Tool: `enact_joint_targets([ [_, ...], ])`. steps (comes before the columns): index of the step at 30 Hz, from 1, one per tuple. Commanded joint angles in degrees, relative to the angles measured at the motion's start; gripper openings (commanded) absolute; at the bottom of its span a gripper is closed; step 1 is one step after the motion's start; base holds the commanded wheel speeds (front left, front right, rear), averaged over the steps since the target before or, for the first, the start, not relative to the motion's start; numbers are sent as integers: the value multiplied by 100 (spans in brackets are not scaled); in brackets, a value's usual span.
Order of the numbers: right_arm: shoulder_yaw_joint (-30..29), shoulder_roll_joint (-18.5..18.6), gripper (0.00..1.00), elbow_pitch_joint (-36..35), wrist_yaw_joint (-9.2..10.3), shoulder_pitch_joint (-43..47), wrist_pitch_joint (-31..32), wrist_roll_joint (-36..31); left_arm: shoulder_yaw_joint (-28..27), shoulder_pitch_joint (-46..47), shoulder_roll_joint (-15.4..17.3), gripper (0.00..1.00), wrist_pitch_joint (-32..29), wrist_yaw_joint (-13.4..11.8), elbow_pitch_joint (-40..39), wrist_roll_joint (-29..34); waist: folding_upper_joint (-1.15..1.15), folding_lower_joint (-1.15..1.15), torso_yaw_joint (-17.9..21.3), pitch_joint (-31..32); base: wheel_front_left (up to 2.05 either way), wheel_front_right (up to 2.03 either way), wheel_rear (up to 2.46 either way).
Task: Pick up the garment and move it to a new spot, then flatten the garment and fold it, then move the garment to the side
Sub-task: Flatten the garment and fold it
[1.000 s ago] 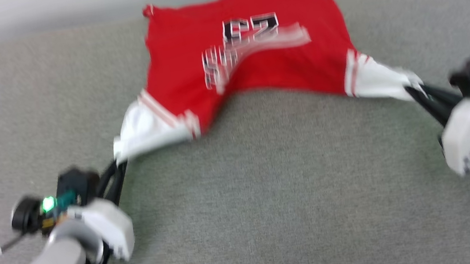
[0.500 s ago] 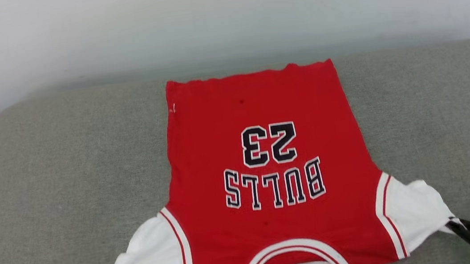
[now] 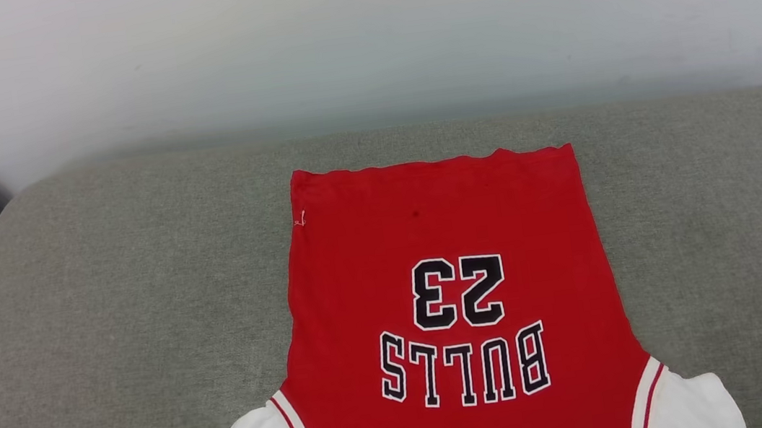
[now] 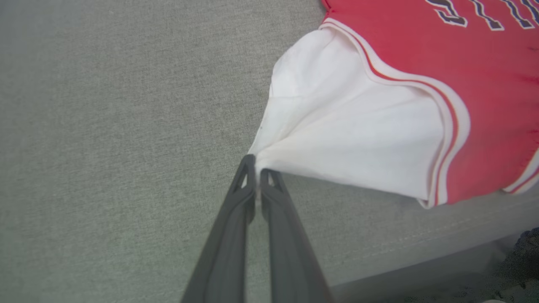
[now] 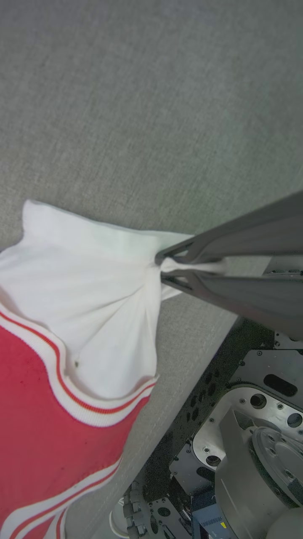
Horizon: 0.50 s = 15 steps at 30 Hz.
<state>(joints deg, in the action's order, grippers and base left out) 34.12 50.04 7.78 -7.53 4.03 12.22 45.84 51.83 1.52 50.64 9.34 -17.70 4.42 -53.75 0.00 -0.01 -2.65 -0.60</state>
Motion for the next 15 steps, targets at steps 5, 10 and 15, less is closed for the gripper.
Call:
enact_joint_targets([
  [5,-673,6,100,-497,7,-165,429,-198,31,148,-19,0,-36,-47,-94,82,0,1,-14,-54,0,0,0],
  [10,-1515,169,100,-1041,7,-878,648,-383,21,309,-14,0,-17,-132,-243,241,0,1,-70,-273,0,0,0],
  [15,-1886,292,100,-1298,6,-2058,1191,-336,18,536,-42,0,-48,-195,-454,432,0,1,-273,-666,0,0,0],
])
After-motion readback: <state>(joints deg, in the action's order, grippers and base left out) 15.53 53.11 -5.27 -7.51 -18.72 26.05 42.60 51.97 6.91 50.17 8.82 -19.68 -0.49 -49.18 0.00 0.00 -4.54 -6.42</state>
